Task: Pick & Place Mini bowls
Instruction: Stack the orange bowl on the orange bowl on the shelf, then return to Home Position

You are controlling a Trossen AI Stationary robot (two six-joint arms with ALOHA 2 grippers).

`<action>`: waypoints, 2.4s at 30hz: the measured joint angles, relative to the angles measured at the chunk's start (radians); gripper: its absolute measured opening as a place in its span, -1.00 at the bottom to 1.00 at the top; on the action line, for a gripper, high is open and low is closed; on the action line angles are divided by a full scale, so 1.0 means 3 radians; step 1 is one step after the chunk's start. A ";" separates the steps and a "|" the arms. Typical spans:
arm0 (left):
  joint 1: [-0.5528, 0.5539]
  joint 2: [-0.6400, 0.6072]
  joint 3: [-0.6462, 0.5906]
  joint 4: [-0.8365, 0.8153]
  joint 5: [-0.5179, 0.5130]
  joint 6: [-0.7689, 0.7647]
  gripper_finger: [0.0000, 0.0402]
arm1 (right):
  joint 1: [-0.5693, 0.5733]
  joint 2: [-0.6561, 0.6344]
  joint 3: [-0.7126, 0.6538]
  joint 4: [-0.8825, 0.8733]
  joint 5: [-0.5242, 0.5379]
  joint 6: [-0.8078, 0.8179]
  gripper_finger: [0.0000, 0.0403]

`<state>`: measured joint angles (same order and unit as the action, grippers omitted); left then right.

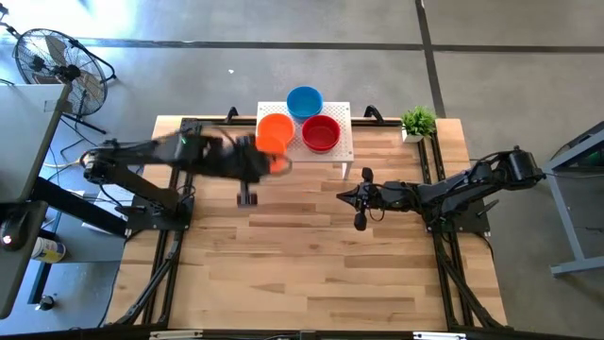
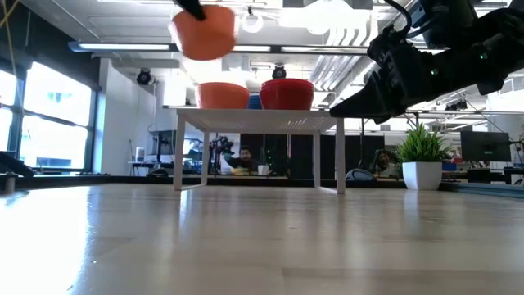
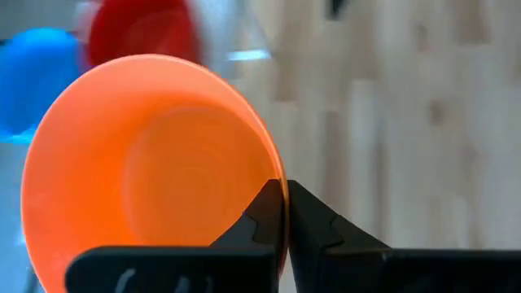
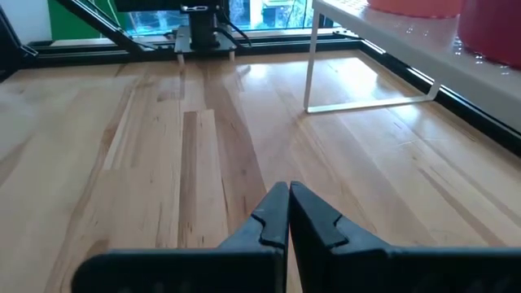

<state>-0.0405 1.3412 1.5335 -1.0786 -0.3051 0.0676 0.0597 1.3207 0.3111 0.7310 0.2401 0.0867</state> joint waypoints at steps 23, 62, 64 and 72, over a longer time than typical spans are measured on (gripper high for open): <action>0.1624 0.0834 0.0551 0.0049 0.0790 0.0820 -1.00 | -0.0003 0.0000 0.0000 -0.0014 -0.0027 -0.0145 -0.99; 0.1472 0.0602 0.0489 0.0176 0.1387 0.0709 -0.82 | -0.0003 0.0000 0.0001 0.0026 -0.0137 -0.0179 -1.00; 0.1461 0.0427 0.0243 0.0496 0.1439 0.0708 -0.95 | -0.0010 -0.0018 0.0001 0.0085 -0.0166 -0.0221 -1.00; 0.1344 -0.0263 -0.1297 0.2368 0.1432 0.0527 -0.97 | -0.0291 -0.0338 0.0004 0.0068 -0.0727 -0.0148 -1.00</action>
<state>0.3628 1.2624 1.1443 -0.3681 0.1246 0.2257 -0.0276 1.2193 0.3122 0.7513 0.0221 0.0424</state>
